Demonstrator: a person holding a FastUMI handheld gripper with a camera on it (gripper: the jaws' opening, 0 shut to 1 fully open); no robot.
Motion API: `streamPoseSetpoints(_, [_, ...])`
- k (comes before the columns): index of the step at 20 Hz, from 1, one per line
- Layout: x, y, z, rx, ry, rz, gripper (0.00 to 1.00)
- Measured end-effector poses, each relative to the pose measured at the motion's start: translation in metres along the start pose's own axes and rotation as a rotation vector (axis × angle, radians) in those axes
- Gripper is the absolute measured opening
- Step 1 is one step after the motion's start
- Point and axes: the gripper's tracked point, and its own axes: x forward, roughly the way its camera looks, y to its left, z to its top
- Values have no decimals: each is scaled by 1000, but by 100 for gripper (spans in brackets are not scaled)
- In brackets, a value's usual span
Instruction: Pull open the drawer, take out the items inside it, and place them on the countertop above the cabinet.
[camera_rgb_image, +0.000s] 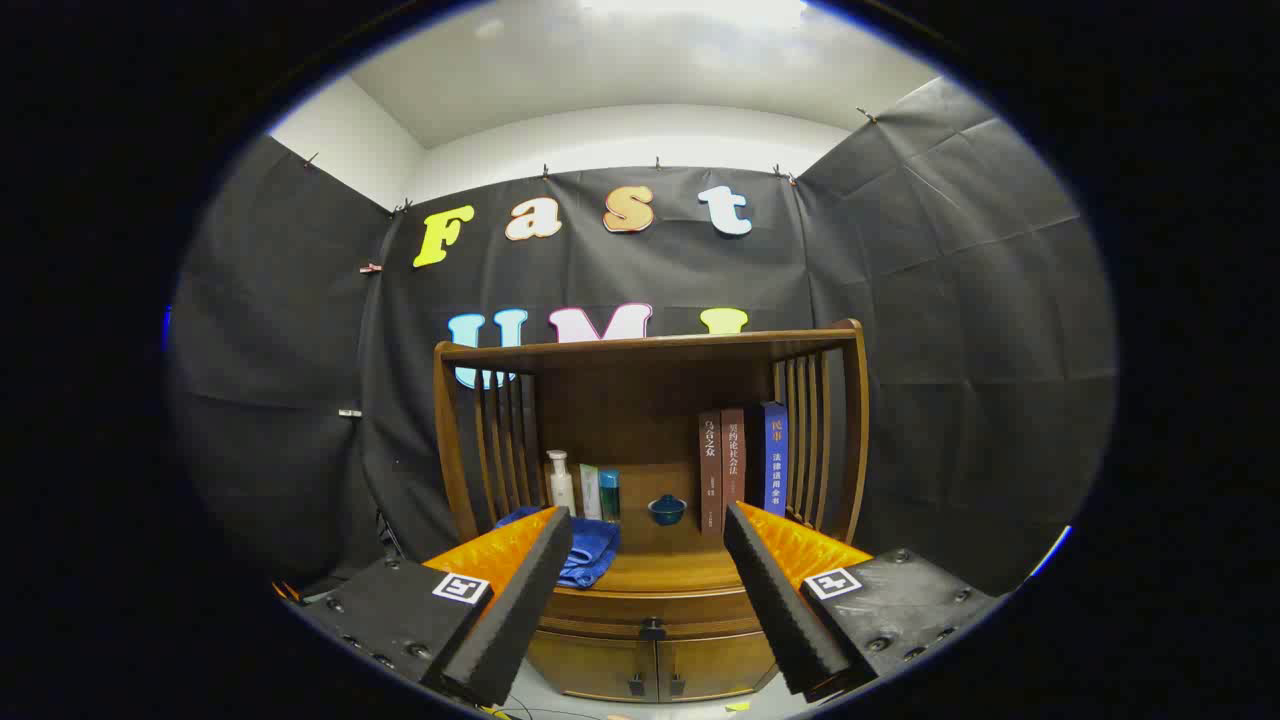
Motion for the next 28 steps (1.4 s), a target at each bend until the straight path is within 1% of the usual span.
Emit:
streamPoseSetpoints(10, [4,0,-8,4,39,-16,99])
streamPoseSetpoints(19, [7,2,-4,5,33,-15,99])
streamPoseSetpoints(23, [9,-2,-12,9,52,-23,99])
streamPoseSetpoints(28, [24,-4,-32,-8,63,-35,99])
